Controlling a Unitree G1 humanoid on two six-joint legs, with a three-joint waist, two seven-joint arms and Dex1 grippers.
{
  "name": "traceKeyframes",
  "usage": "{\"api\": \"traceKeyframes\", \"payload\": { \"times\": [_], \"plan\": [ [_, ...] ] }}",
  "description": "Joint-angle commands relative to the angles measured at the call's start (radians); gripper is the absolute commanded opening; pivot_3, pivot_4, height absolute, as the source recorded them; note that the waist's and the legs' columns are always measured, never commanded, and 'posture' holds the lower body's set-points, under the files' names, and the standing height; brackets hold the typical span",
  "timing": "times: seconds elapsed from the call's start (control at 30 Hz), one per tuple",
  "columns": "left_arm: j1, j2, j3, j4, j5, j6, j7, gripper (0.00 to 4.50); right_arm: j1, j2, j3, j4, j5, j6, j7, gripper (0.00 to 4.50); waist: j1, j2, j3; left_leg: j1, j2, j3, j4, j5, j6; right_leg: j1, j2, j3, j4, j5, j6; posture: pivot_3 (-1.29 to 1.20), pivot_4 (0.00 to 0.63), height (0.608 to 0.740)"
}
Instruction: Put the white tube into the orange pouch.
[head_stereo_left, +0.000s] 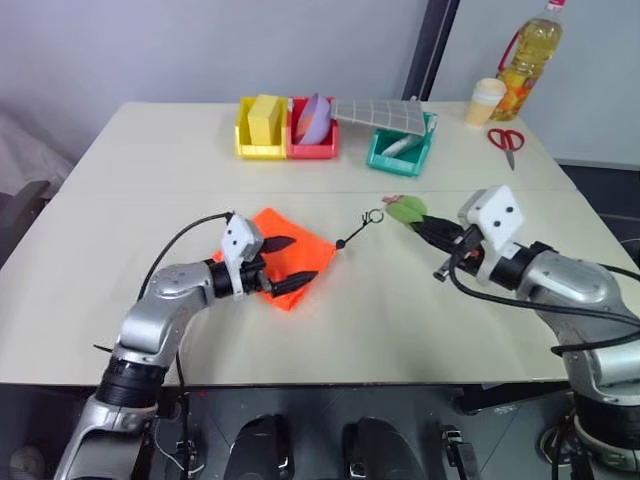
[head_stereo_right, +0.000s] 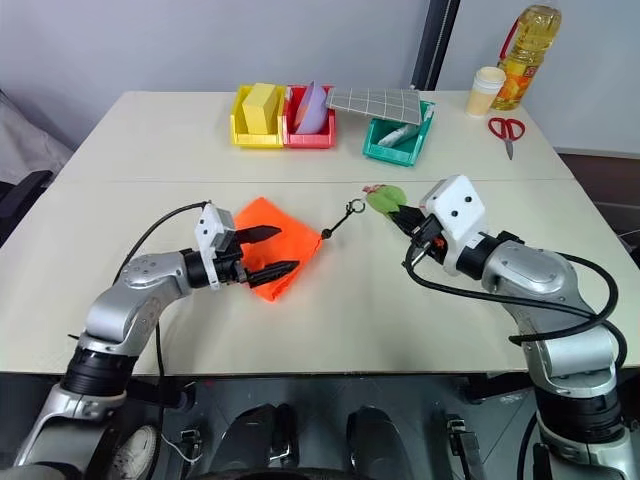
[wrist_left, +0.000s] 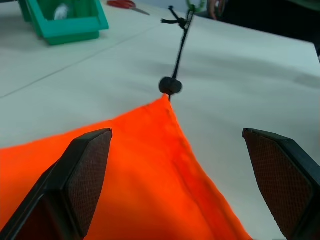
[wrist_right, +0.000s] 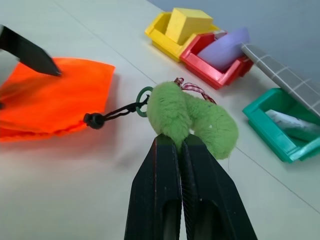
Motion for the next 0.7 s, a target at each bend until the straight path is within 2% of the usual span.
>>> {"api": "traceKeyframes", "payload": {
  "times": [0.03, 0.3, 0.7],
  "plan": [
    [-0.078, 0.001, 0.018, 0.081, -0.037, 0.0, -0.078, 4.47, -0.007, -0.01, 0.0, -0.048, 0.013, -0.005, -0.014, 0.0, 0.0, 0.0, 0.0, 0.0, 0.0, 0.0, 0.0, 0.0, 0.0, 0.0, 0.0, 0.0, 0.0, 0.001, 0.001, 0.0, 0.15, 0.74],
    [-0.249, 0.012, 0.023, 0.355, -0.007, -0.037, -0.213, 4.47, -0.015, -0.013, 0.023, -0.015, -0.037, -0.032, -0.074, 0.0, -0.002, 0.0, 0.0, 0.0, 0.0, 0.0, 0.0, 0.0, 0.0, 0.0, 0.0, 0.0, 0.0, 0.001, 0.002, 0.0, 0.15, 0.74],
    [-0.296, -0.041, 0.036, 0.458, 0.012, -0.065, -0.21, 4.47, -0.048, -0.003, 0.005, 0.017, -0.049, -0.064, -0.117, 0.0, 0.0, -0.001, 0.001, 0.0, 0.0, 0.0, 0.001, 0.0, 0.001, 0.0, 0.001, 0.0, 0.001, 0.001, 0.003, 0.0, 0.15, 0.74]
  ]
}}
